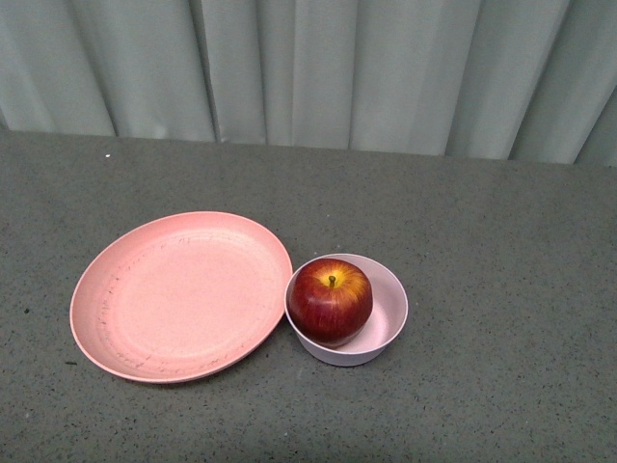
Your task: Move apple from plate to bowl
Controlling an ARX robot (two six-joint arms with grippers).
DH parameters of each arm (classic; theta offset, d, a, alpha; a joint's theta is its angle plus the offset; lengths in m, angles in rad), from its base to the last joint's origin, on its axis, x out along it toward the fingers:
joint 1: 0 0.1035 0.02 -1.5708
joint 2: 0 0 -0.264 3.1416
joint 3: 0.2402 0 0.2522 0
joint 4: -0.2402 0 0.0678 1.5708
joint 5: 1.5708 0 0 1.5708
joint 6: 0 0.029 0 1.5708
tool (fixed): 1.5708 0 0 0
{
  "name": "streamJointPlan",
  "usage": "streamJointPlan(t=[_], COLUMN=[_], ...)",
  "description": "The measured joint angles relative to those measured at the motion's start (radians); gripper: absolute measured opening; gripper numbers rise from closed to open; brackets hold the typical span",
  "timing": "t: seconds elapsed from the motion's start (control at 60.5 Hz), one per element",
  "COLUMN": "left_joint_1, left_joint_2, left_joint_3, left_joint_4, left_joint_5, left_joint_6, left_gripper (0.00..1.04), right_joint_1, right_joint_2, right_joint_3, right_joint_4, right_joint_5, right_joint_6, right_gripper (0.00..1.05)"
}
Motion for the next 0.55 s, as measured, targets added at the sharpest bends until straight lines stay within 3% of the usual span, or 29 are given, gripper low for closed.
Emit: streamJointPlan(t=[0.545], left_joint_1=[0.0], left_joint_2=[0.0], left_joint_3=[0.0], left_joint_4=[0.0], left_joint_5=[0.0], left_joint_6=[0.0], left_gripper=[0.98], right_joint_1=[0.0], right_joint_2=[0.0], right_joint_3=[0.0], right_joint_4=[0.0], right_joint_5=[0.0], right_joint_6=[0.0], right_gripper=[0.95])
